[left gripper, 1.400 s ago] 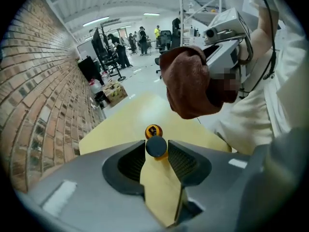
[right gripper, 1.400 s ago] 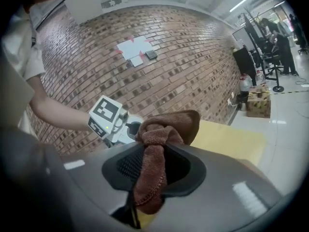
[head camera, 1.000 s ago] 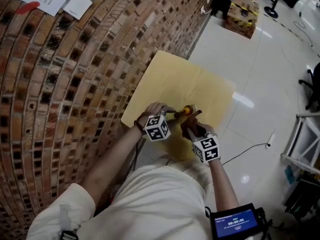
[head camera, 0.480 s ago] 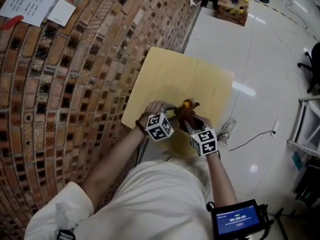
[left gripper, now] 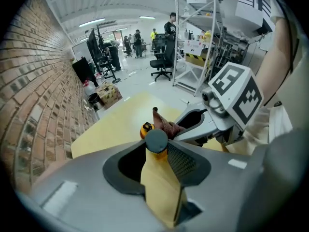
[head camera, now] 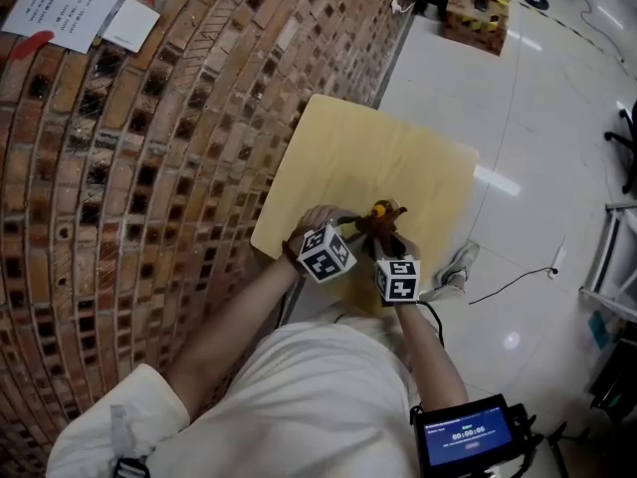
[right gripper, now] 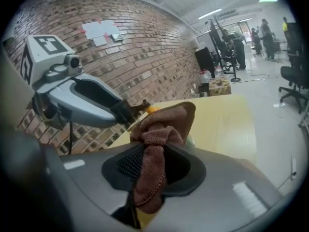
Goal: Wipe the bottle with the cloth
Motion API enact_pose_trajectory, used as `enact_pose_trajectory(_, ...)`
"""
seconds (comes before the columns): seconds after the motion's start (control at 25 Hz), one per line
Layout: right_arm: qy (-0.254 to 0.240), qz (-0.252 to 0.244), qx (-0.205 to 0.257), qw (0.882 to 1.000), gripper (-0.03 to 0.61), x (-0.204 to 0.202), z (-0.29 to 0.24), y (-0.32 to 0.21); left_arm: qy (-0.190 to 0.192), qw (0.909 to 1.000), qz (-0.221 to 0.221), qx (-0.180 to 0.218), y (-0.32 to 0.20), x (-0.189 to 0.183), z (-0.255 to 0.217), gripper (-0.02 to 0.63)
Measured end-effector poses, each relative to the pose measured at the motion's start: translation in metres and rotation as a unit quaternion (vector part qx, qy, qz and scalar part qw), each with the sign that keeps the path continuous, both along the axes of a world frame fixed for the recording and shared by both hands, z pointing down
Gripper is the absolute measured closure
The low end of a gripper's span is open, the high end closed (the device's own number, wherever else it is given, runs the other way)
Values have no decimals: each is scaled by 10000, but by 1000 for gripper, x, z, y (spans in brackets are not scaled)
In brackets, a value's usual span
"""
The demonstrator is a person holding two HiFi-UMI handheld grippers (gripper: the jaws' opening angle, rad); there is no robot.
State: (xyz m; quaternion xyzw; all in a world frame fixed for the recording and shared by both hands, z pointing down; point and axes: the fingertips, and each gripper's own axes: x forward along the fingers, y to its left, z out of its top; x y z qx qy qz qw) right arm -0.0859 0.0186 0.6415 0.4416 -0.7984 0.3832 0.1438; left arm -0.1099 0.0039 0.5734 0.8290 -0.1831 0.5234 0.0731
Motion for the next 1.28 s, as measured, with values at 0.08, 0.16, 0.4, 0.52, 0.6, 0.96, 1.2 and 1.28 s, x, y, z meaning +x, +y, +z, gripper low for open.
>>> enact_pose_trajectory(0.08, 147, 124, -198, 9996, 482, 2, 17, -3, -8, 10000, -62, -9, -4, 0, -1, 456)
enact_pose_trajectory(0.16, 395, 124, -438, 9982, 482, 1, 39, -2, -43, 9999, -98, -17, -3, -1, -1, 457)
enact_pose_trajectory(0.4, 584, -741, -1447, 9850, 471, -6, 100, 15, 2, 9978, -651, -91, -8, 1, -1, 456)
enact_pose_trajectory(0.52, 348, -644, -1456, 9866, 471, 12, 81, 29, 56, 9928, -1183, -157, -9, 0, -3, 456)
enact_pose_trajectory(0.6, 395, -608, -1149, 9907, 471, 31, 63, 40, 191, 9855, -1667, -241, -10, 2, -3, 456)
enact_pose_trajectory(0.96, 196, -1389, 970, 9853, 471, -3, -41, 44, 986, 9157, -3789, -900, -25, -6, 0, 456)
enact_pose_trajectory(1.2, 252, -1002, 405, 9938, 472, -16, -3, 23, 939, 9140, -3798, -1080, -4, 0, 2, 457)
enact_pose_trajectory(1.28, 239, -982, 36, 9949, 474, -15, 16, 25, 928, 9143, -3787, -1099, 0, 2, 2, 459)
